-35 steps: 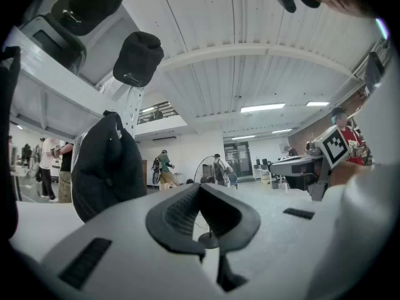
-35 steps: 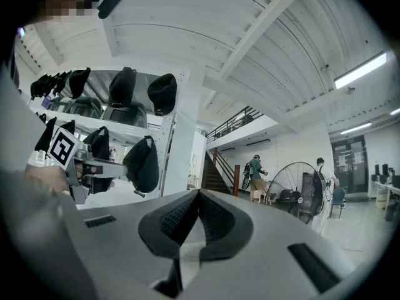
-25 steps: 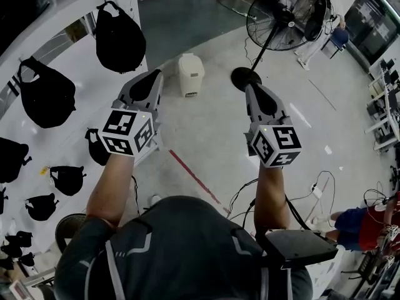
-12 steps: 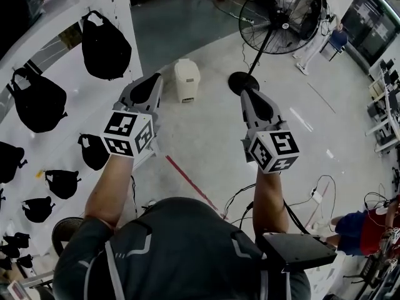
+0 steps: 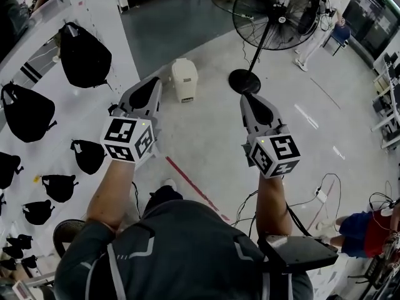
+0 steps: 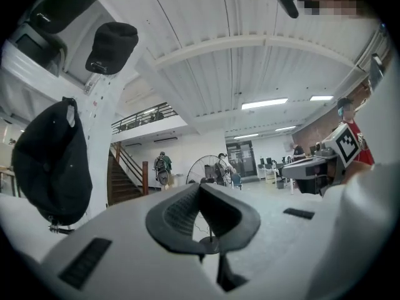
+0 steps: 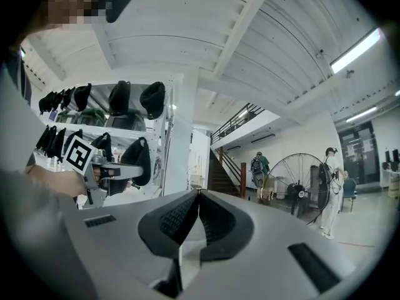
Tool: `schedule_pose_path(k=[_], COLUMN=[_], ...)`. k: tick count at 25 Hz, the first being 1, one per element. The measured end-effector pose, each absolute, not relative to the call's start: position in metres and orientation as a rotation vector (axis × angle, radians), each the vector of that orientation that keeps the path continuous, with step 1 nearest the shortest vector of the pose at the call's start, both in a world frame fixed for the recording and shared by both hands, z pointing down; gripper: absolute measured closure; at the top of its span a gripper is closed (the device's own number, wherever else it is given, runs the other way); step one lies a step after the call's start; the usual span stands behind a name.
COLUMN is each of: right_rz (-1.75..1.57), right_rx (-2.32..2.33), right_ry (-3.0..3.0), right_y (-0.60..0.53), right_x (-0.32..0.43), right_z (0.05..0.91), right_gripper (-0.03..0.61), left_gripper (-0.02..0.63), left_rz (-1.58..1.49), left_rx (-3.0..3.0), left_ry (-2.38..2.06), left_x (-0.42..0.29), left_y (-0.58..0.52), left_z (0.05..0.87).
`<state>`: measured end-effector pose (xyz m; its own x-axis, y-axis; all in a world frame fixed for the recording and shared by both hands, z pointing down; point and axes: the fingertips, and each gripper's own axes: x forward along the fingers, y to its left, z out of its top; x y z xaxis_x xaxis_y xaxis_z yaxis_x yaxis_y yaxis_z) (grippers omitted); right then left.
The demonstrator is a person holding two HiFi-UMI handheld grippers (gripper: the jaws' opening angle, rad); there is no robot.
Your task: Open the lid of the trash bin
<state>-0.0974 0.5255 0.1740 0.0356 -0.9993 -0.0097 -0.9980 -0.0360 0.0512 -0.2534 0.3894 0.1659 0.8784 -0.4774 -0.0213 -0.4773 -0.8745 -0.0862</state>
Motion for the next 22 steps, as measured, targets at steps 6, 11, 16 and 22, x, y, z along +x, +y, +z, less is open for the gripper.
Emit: schedule_pose_path(k=[6, 11, 16, 22], right_rz=[-0.056, -0.056, -0.062, -0.037], right_rx=[2.260, 2.260, 2.258, 2.238], right_ry=[-2.115, -2.083, -2.063, -2.033], right_y=[0.493, 0.442, 0.386, 0.322], right_x=[-0.062, -0.036, -0.011, 0.008], right_z=[0.180, 0.180, 0.173, 0.177], right_gripper=[0.552, 0.552, 0.552, 0.552], left_gripper=[0.604, 0.604, 0.604, 0.604], left_rz=[0.005, 0.020, 0.033, 0.048], left_rx=[-2.980, -3.004, -3.010, -3.051], left_ry=[0.709, 0.695, 0.680, 0.670], left_x=[-0.214, -0.184, -0.155, -0.134], left_y=[0.353, 0.298, 0.246, 0.189], left_z=[0.173, 0.178, 0.173, 0.175])
